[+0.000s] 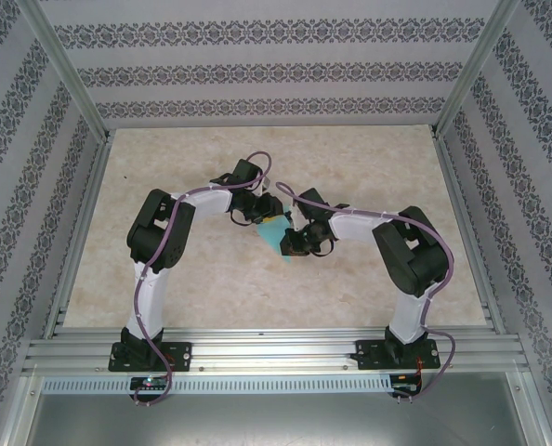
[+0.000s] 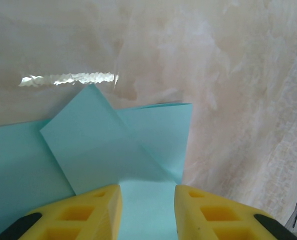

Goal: Fold a paper plane with a square sheet of paper (fold left side to right side)
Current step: Fourth fold the wing at the center of the table.

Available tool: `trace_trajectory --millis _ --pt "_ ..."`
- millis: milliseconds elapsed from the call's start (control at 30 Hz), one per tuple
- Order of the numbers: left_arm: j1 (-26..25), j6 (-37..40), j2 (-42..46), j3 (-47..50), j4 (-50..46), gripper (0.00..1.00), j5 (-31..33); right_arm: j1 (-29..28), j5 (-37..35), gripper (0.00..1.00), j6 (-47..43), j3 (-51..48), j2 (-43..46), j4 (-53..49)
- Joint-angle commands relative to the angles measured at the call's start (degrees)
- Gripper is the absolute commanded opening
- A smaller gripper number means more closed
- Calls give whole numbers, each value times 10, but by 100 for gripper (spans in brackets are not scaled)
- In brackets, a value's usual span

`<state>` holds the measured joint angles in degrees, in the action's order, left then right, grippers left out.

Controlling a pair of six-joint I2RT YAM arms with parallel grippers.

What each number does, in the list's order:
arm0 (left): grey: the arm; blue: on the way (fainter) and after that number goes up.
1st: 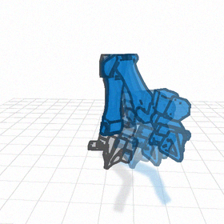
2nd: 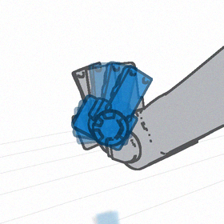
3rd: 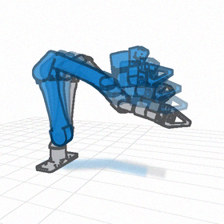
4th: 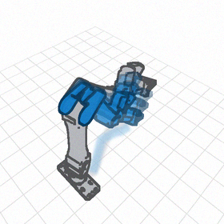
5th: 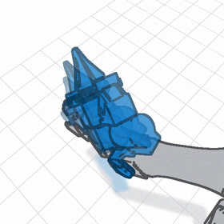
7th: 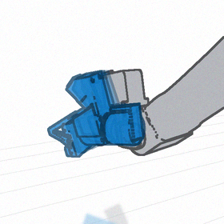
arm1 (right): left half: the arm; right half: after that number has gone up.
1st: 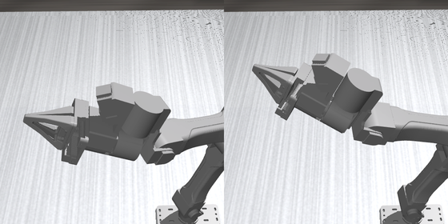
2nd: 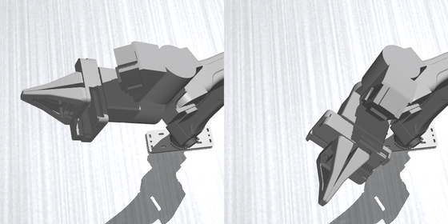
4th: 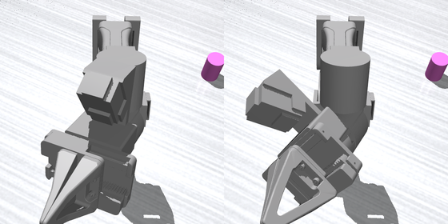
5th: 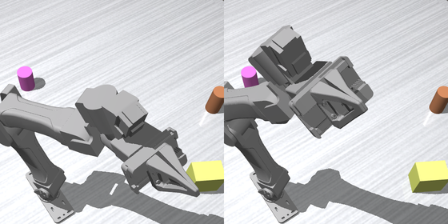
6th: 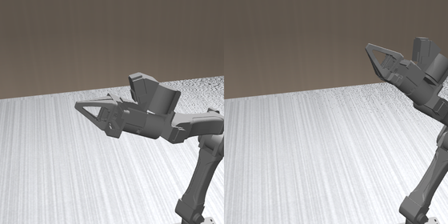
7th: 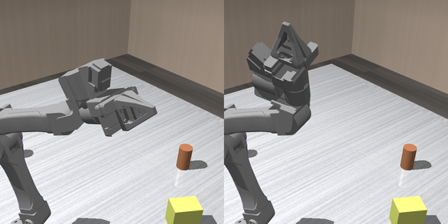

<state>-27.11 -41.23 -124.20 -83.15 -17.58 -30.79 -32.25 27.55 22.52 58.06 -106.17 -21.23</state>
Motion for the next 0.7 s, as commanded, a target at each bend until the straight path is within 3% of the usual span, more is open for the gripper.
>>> trace_trajectory --millis 0,467,667 --pt "3 6 -38 22 -23 36 57 -6 -28 12 -17 -29 12 -67" --pt "4 7 -42 20 -26 36 59 -29 -36 12 -34 -51 32 -125" --pt "4 6 -31 16 -24 36 39 -25 -37 12 -26 -60 64 -105"
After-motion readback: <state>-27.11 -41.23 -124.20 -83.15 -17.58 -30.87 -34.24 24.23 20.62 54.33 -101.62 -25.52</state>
